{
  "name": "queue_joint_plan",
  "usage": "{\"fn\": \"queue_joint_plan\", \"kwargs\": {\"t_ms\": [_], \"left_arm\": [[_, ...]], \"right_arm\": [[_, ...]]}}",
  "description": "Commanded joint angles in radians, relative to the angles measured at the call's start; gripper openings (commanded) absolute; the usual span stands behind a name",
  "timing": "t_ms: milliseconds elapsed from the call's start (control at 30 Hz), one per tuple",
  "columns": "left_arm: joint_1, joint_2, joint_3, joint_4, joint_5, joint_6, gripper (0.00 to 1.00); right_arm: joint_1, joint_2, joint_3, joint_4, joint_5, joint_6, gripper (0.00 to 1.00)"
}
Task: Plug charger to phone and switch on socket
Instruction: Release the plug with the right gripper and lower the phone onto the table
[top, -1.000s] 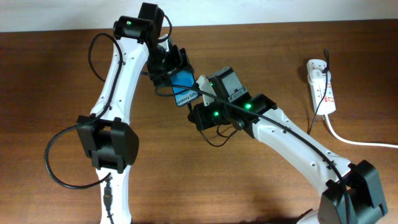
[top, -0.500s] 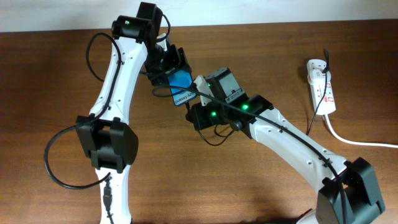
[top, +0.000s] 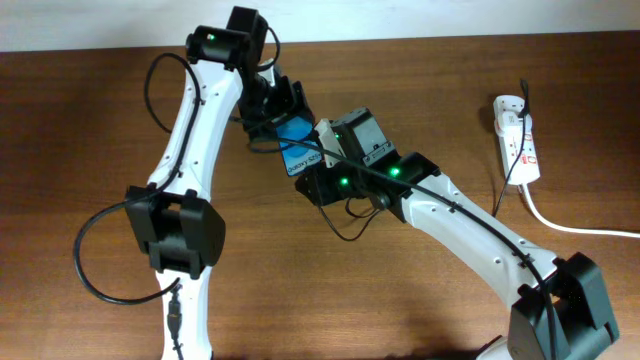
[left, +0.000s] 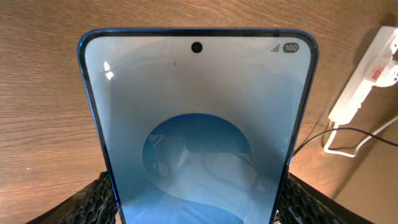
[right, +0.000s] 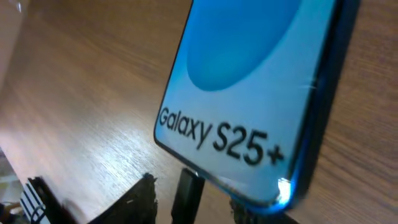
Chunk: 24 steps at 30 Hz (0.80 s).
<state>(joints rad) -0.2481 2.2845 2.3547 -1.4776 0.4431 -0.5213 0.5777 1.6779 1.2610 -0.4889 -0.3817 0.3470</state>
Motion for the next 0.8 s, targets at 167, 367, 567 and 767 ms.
{"fn": "queue_joint_plan", "kwargs": {"t_ms": [167,367,567,767], "left_arm": [[-0.001,-0.011,0.018,0.003,-0.092,0.034,0.0],[-0.088,0.003,0.015,0.043,-0.385,0.056,0.0],[-0.156,0.117,0.015,0.117,-0.451,0.055,0.0],[-0.156,0.238,0.015,0.21,-0.451,0.055,0.0]], "right_arm": [[-0.135,-0.149,0.043,-0.105,0.016,0.002,0.47],[-0.416,-0.237,0.043,-0.213,0.016,-0.011,0.52],[-0.468,-0.232,0.042,-0.309,0.058,-0.055,0.55],[-0.468,-0.216,0.04,-0.327,0.069,-0.062,0.55]]}}
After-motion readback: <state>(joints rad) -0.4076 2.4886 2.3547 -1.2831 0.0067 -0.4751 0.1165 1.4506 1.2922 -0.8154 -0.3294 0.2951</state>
